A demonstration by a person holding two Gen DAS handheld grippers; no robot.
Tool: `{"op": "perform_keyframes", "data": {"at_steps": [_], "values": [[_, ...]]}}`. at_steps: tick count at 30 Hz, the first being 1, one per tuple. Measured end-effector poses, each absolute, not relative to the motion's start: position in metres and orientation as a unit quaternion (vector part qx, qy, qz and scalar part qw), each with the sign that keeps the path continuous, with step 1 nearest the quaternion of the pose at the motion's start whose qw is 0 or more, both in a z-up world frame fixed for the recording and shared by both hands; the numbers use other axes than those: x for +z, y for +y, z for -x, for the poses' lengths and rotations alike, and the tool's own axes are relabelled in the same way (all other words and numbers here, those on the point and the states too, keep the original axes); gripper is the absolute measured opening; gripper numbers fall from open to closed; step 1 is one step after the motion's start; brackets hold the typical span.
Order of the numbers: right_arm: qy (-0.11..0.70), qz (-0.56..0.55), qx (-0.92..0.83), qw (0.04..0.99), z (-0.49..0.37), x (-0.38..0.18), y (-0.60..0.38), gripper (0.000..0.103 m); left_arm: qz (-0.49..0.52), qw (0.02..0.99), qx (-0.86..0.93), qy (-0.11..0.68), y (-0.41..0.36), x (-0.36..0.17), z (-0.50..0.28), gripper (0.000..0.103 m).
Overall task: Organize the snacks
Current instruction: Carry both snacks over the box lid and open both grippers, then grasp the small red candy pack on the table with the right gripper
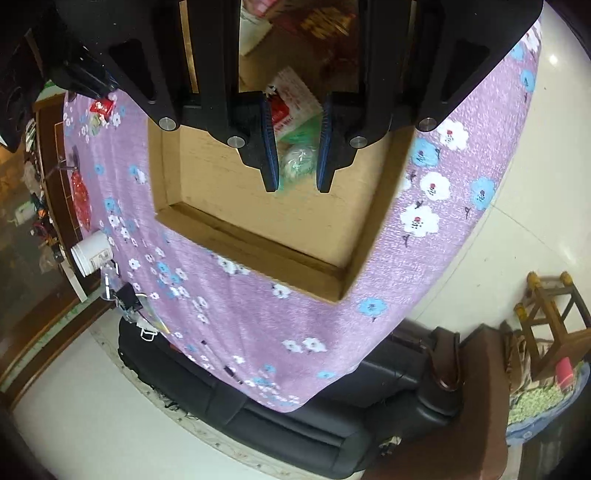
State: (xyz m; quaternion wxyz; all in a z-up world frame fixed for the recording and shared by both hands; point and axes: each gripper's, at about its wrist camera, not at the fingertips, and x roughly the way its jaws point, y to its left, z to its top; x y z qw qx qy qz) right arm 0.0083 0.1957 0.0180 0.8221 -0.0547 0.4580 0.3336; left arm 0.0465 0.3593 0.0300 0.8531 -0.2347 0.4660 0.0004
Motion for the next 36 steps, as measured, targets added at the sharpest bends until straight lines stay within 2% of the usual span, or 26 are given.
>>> {"op": "perform_keyframes", "data": {"at_steps": [9, 11, 13, 14, 16, 17, 18, 22, 28, 31, 34, 36], "values": [[0.438, 0.071, 0.317, 0.838, -0.013, 0.022, 0.202, 0.028, 0.281, 0.839, -0.034, 0.465, 0.36, 0.04, -0.02, 0.019], [0.423, 0.072, 0.312, 0.847, -0.006, 0.031, 0.187, 0.041, 0.286, 0.842, -0.044, 0.455, 0.353, 0.049, -0.006, 0.019], [0.407, 0.064, 0.301, 0.86, 0.001, 0.039, 0.165, 0.051, 0.292, 0.848, -0.061, 0.438, 0.343, 0.061, 0.015, 0.019], [0.401, 0.06, 0.292, 0.866, 0.003, 0.042, 0.155, 0.051, 0.292, 0.851, -0.065, 0.432, 0.338, 0.065, 0.024, 0.02], [0.402, 0.051, 0.273, 0.872, 0.003, 0.041, 0.131, 0.051, 0.294, 0.858, -0.074, 0.416, 0.325, 0.074, 0.05, 0.035], [0.407, 0.047, 0.265, 0.873, 0.001, 0.038, 0.122, 0.051, 0.298, 0.862, -0.076, 0.404, 0.318, 0.077, 0.064, 0.049], [0.412, 0.042, 0.258, 0.873, 0.0, 0.034, 0.114, 0.051, 0.3, 0.865, -0.078, 0.395, 0.313, 0.079, 0.073, 0.057], [0.44, 0.018, 0.254, 0.861, -0.006, 0.016, 0.103, 0.051, 0.307, 0.873, -0.085, 0.368, 0.287, 0.082, 0.109, 0.057], [0.451, 0.023, 0.224, 0.863, -0.028, -0.004, 0.132, 0.05, 0.308, 0.869, -0.089, 0.376, 0.259, 0.08, 0.132, 0.057], [0.472, 0.047, 0.226, 0.851, -0.026, -0.019, 0.139, 0.043, 0.291, 0.875, -0.088, 0.377, 0.248, 0.082, 0.143, 0.057], [0.456, 0.103, 0.239, 0.851, -0.001, -0.02, 0.137, 0.032, 0.282, 0.878, -0.089, 0.377, 0.245, 0.082, 0.147, 0.057], [0.452, 0.132, 0.241, 0.848, 0.02, -0.022, 0.127, 0.031, 0.282, 0.877, -0.094, 0.378, 0.244, 0.08, 0.147, 0.057]]}}
